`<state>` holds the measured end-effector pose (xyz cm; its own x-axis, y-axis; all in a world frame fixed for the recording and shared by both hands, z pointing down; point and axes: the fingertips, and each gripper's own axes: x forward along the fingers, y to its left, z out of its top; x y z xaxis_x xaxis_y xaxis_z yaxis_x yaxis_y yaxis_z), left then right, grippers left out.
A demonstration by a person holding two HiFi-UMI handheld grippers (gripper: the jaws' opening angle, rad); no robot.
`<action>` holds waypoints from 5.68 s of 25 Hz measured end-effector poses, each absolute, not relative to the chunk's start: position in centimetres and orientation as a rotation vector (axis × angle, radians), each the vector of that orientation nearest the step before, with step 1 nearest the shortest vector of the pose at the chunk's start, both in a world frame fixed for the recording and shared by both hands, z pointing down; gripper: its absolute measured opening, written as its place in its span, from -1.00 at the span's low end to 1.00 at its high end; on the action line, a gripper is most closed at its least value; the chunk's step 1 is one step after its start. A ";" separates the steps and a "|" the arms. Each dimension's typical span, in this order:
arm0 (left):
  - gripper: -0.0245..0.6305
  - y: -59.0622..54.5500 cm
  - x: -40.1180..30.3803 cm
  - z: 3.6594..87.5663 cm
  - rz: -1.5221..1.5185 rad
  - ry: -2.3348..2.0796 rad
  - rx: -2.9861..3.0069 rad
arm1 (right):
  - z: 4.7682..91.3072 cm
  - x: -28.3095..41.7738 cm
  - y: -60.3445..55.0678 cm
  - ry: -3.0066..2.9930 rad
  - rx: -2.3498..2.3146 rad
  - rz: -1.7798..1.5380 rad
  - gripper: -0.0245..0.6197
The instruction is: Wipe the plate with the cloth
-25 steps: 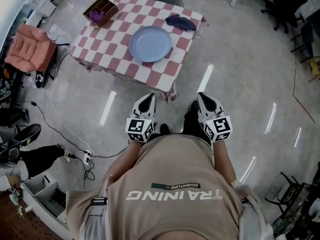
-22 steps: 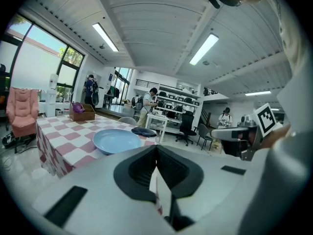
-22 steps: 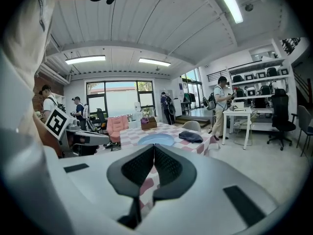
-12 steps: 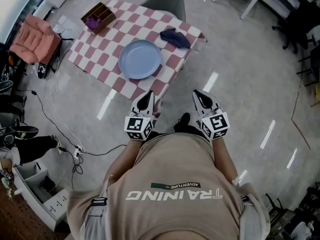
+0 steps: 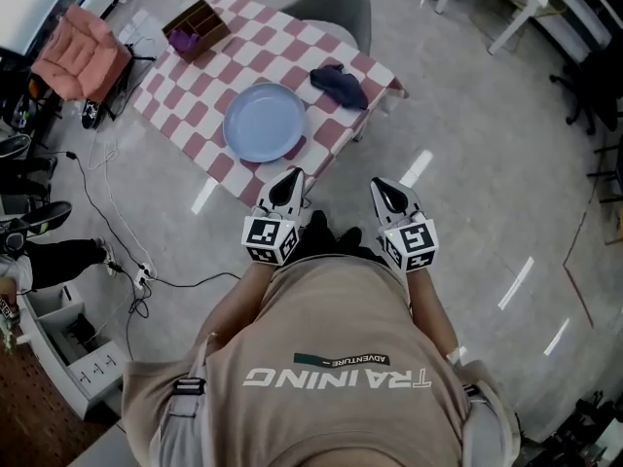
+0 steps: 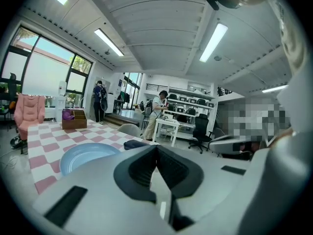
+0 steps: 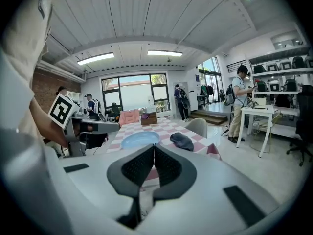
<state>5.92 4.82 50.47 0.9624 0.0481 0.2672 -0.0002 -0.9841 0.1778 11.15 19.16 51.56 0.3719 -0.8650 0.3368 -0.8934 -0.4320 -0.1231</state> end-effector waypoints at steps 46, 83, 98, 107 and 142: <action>-0.89 -12.4 12.3 50.4 0.250 -0.967 2.668 | 50.2 26.5 -6.7 -2.352 1.687 0.390 -0.87; -0.89 -13.6 9.5 52.2 0.314 -1.034 2.631 | 61.4 36.4 -3.9 -2.023 1.730 0.514 -0.87; -0.89 -13.6 9.6 52.1 0.260 -1.078 2.599 | 63.4 36.6 -4.4 -2.023 1.716 0.583 -0.08; -0.89 -13.8 8.7 52.1 0.242 -1.134 2.578 | 68.1 37.0 -3.6 -1.926 1.657 0.711 -0.08; -0.89 -14.8 6.0 51.1 0.157 -1.230 2.548 | 60.0 26.1 -11.7 -2.160 1.315 0.521 -0.52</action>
